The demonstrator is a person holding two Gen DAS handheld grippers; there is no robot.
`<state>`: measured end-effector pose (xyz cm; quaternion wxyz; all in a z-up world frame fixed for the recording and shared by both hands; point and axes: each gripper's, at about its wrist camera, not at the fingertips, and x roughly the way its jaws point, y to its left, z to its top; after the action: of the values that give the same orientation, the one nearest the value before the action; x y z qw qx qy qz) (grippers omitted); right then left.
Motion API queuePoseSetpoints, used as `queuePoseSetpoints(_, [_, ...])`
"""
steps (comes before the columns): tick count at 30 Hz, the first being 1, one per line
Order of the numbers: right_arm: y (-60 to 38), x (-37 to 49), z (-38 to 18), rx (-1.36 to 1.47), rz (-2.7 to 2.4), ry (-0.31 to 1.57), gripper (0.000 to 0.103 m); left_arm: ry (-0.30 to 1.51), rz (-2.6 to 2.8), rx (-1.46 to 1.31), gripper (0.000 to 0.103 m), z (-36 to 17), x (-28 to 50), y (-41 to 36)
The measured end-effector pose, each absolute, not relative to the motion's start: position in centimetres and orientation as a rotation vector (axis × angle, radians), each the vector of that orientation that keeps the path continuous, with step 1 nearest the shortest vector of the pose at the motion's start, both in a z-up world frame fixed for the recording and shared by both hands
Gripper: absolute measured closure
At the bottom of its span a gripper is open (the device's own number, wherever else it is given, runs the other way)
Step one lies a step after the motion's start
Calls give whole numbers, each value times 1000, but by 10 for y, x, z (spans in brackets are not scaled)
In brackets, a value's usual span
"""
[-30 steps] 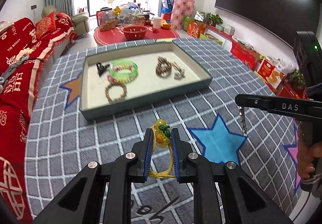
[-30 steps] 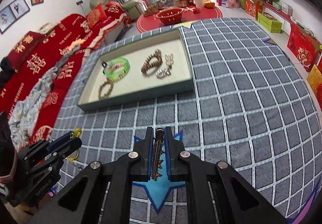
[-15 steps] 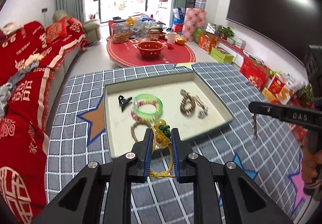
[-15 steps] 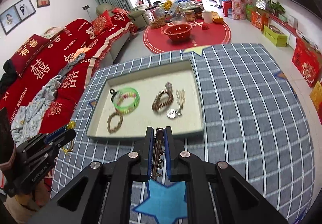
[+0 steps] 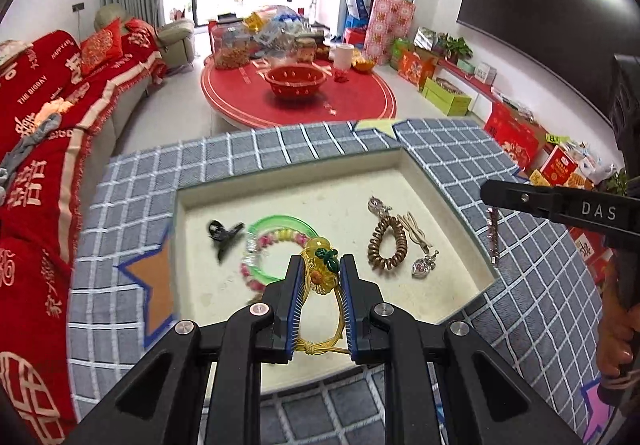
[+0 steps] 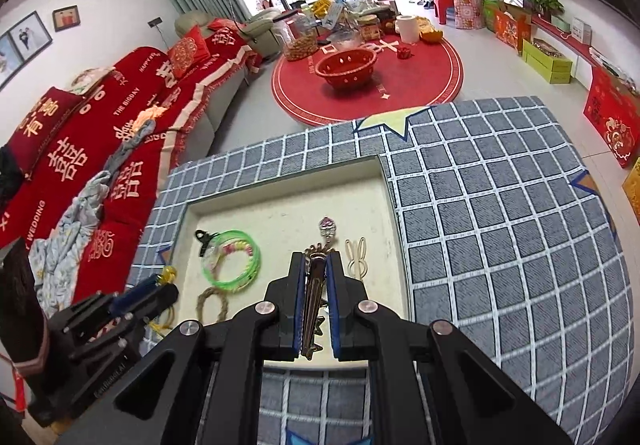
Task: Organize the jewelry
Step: 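Carry the yellow cord and silver hairpin into the tray, open both grippers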
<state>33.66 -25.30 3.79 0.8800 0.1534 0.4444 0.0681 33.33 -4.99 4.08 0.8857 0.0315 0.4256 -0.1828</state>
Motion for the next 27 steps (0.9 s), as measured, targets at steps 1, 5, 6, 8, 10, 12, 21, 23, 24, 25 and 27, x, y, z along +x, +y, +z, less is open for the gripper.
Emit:
queuePoseSetpoints(1, [-253, 340, 34, 318, 138, 933, 92, 893, -381, 68, 72, 36, 336, -53])
queuePoseSetpoints(5, [-252, 355, 9, 305, 128, 970, 92, 919, -375, 86, 72, 15, 344, -67])
queuePoseSetpoints(6, [-252, 358, 3, 305, 126, 978, 92, 928, -376, 85, 72, 11, 346, -70])
queuePoseSetpoints(8, [-255, 363, -7, 320, 129, 992, 92, 940, -376, 89, 72, 5, 348, -75])
queuePoseSetpoints(10, [-256, 367, -16, 327, 135, 998, 92, 946, -370, 104, 72, -2, 350, -79])
queuePoseSetpoints(12, [-255, 371, -22, 331, 138, 1003, 92, 953, -364, 116, 72, -8, 350, -82])
queuePoseSetpoints(21, [-251, 382, -44, 348, 145, 1032, 92, 967, -342, 169, 71, -26, 351, -92])
queuePoseSetpoints(23, [-251, 382, -47, 344, 144, 1035, 92, 962, -337, 185, 71, -27, 350, -94])
queuePoseSetpoints(24, [-251, 383, -48, 340, 144, 1037, 92, 960, -333, 194, 71, -28, 350, -95])
queuePoseSetpoints(25, [-251, 383, -49, 338, 143, 1040, 92, 957, -330, 201, 71, -28, 349, -96])
queuePoseSetpoints(27, [-251, 383, -51, 338, 142, 1045, 92, 959, -327, 210, 71, -30, 349, -98])
